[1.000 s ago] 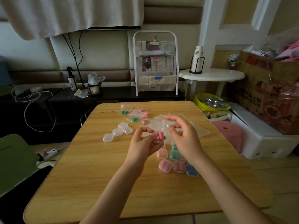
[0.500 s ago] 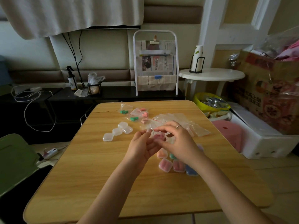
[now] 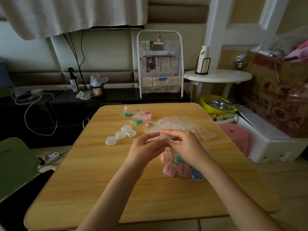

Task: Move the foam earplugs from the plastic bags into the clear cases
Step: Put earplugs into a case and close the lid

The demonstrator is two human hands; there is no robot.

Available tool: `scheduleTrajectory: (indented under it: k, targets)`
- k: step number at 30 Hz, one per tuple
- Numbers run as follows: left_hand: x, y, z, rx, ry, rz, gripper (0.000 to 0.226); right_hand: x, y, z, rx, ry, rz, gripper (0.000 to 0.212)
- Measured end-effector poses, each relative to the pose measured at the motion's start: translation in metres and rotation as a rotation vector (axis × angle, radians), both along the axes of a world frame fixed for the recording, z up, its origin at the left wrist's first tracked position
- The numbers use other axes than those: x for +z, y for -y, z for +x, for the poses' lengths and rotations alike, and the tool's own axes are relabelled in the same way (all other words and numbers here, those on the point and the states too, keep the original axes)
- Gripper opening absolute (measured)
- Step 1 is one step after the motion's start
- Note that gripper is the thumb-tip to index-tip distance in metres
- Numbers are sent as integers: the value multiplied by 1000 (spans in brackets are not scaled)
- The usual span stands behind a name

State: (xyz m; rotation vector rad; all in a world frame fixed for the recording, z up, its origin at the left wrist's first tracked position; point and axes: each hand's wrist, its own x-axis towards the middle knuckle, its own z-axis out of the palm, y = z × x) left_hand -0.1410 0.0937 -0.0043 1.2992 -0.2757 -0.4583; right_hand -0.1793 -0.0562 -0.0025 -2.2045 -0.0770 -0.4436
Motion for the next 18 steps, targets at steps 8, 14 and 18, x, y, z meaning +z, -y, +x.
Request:
scheduleTrajectory:
  k: [8, 14, 18]
  targets:
    - [-8, -19, 19, 132, 243, 323, 29, 5, 24, -2, -158, 40, 64, 37]
    - [-21, -22, 27, 226, 338, 456, 19, 2, 48, -2, -270, -42, -68, 36]
    - [-33, -19, 34, 257, 352, 560, 14, 2, 56, -2, -301, -105, -114, 35]
